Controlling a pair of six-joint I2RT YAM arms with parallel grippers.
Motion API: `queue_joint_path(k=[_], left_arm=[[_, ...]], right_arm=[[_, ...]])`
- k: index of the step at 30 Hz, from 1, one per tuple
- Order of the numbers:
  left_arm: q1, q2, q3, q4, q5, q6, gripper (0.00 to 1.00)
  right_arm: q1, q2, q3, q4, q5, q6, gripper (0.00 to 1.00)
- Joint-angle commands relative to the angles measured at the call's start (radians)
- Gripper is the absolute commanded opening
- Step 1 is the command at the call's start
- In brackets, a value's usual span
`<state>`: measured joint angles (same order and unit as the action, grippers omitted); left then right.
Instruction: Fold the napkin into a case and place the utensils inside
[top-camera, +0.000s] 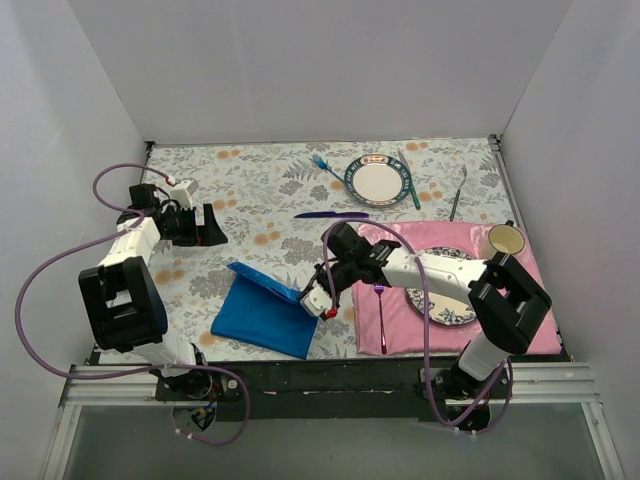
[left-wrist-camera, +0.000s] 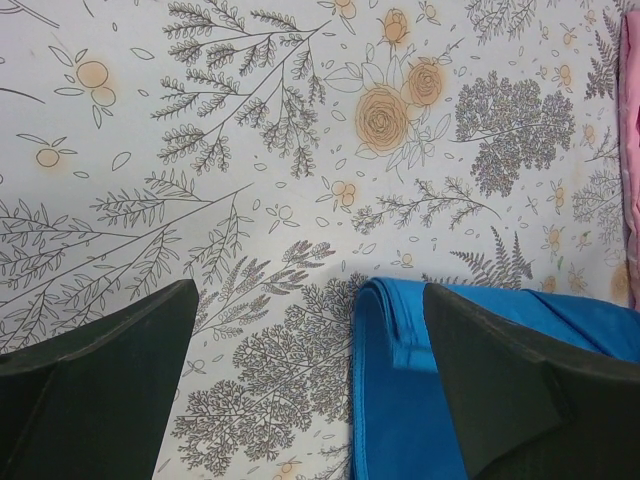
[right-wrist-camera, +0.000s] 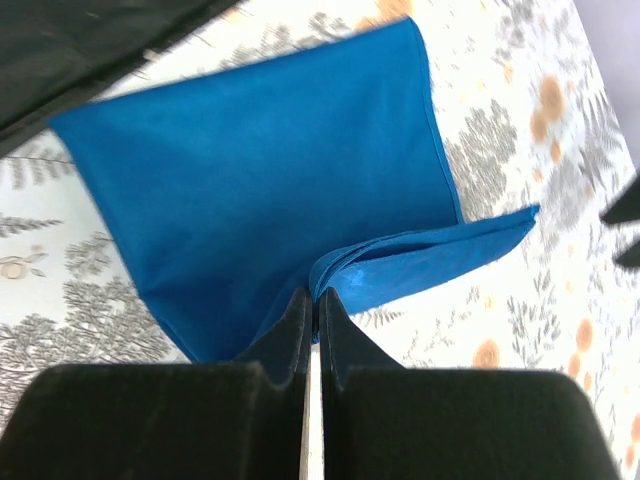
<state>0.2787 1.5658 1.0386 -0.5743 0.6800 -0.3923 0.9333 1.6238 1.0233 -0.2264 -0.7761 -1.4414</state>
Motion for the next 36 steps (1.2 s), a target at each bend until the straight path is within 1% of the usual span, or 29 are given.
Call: queue_joint_path(k=[1, 6, 14, 20, 24, 26, 31, 36], left_arm=[[0.005, -0.061, -0.008, 0.005, 0.010, 0.003, 0.96], [0.005, -0.075, -0.018, -0.021, 0.012, 0.024, 0.96], [0.005, -0.075, -0.023, -0.067, 0.049, 0.064, 0.95], [0.005, -0.064, -0.017, -0.068, 0.055, 0.069, 0.95], [0.005, -0.053, -0.009, -0.067, 0.061, 0.069, 0.94], [0.005, -0.050, -0.009, -0.067, 0.062, 0.075, 0.94], [0.005, -0.056, -0.012, -0.075, 0.061, 0.105, 0.93], [0.005, -0.055, -0.009, -0.075, 0.069, 0.119, 0.93]], right_arm=[[0.032, -0.028, -0.046, -0.103, -0.063, -0.155, 0.01], [0.065, 0.017, -0.077, -0.099, -0.032, -0.169, 0.01], [0.064, 0.143, -0.025, -0.048, 0.095, -0.074, 0.01], [0.007, 0.225, 0.061, -0.050, 0.141, -0.076, 0.01], [-0.043, 0.277, 0.141, -0.102, 0.150, -0.091, 0.01], [-0.068, 0.286, 0.181, -0.134, 0.149, -0.114, 0.01], [-0.085, 0.259, 0.195, -0.131, 0.133, -0.129, 0.01], [-0.076, 0.249, 0.225, -0.136, 0.104, -0.067, 0.01]])
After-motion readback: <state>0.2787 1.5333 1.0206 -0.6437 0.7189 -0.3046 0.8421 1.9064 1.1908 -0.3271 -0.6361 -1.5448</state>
